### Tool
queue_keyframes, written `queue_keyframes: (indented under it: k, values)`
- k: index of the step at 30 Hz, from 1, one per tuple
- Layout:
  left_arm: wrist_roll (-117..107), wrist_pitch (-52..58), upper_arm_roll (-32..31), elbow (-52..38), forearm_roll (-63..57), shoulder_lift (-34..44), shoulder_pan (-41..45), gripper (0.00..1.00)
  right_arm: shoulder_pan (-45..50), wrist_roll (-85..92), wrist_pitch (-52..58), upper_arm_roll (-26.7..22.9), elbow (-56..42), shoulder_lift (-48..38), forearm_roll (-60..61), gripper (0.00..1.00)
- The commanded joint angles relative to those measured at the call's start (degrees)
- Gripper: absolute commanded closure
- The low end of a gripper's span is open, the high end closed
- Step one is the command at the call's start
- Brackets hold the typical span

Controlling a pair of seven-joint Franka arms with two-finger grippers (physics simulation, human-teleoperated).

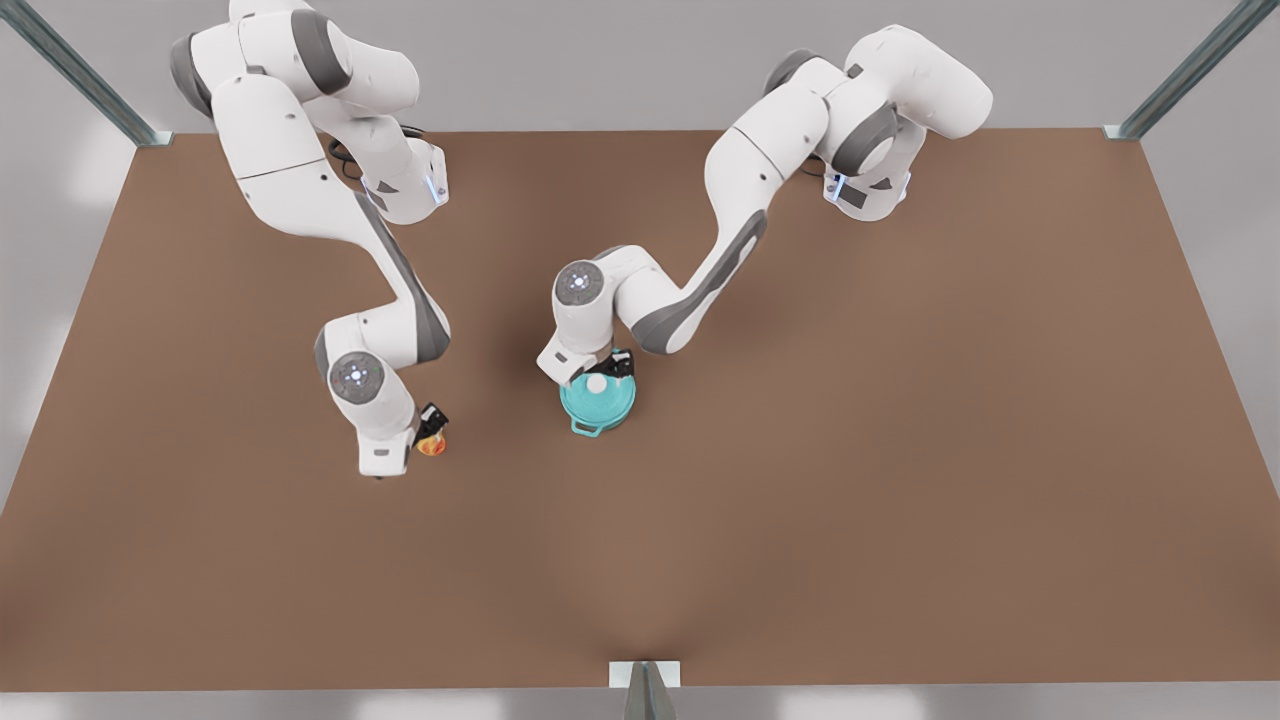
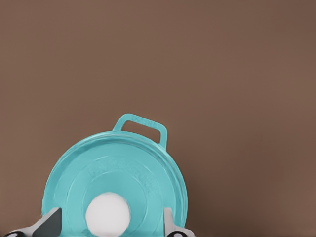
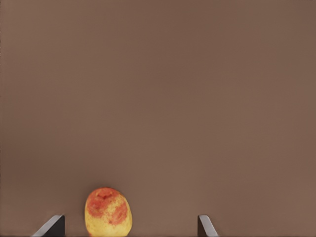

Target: Open the pot lid and put the potato into the pot

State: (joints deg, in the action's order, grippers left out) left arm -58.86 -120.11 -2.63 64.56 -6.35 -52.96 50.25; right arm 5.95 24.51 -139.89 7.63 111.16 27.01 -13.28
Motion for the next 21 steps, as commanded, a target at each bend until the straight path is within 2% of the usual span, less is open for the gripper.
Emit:
queue_keyframes:
  k: [1, 4, 5, 7, 8, 9, 10, 14, 17, 19, 21]
  values:
    - [-14.09, -1.27, 0.0, 0.3, -0.5, -0.22, 0.28, 0.0, 0.02, 11.0, -5.74, 0.11, 1.6, -0.2, -0.17, 0.0]
    - [-13.83, -1.8, 0.08, 0.74, -0.59, -0.66, 0.28, 0.0, 0.02, 10.91, -5.83, 0.02, 2.66, -0.2, -0.08, 0.0]
    - [-13.83, -1.97, 0.0, 0.74, -0.5, -0.66, 0.28, 0.05, 0.02, 10.91, -7.67, 0.11, 3.54, -0.02, 0.0, 0.0]
    - [-13.83, -1.97, 0.08, 0.74, -0.41, -0.66, 0.2, 0.36, -0.06, 11.0, -9.17, 0.11, 4.06, 0.42, 0.01, 0.0]
    - [-13.92, -1.89, 0.08, 0.74, 0.02, -0.66, 0.11, 0.57, -0.68, 10.91, -9.43, 0.02, 4.77, 0.42, -0.08, 0.0]
    - [-14.09, -1.89, 0.08, 0.74, 0.2, -0.66, 0.19, 0.69, -0.85, 10.91, -9.43, 0.02, 5.29, 0.42, -0.08, 0.0]
    - [-14.18, -1.8, 0.08, 0.74, 0.2, -0.66, 0.2, 0.73, -0.85, 10.91, -9.52, 0.02, 5.56, 0.42, -0.08, 0.0]
    - [-12.96, 1.36, 0.52, -0.05, -0.15, -0.13, -1.38, 0.75, -0.85, 10.47, -9.44, 0.02, 7.23, 1.65, 0.01, 0.0]
    - [4.51, 8.05, 1.4, -0.31, -0.33, 0.22, -13.15, 0.74, -0.85, 10.21, -9.17, 0.02, 7.58, 2.0, 0.01, 0.0]
    - [22.18, 7.43, 4.21, -0.05, -0.41, -0.83, -21.5, 0.74, -0.85, 10.12, -9.08, 0.02, 8.37, 2.0, 0.01, 0.0]
    - [29.32, 3.22, 4.3, -0.05, -1.38, -3.03, -25.03, 0.73, -0.77, 10.12, -9.08, 0.02, 8.46, 2.17, 0.01, 0.0]
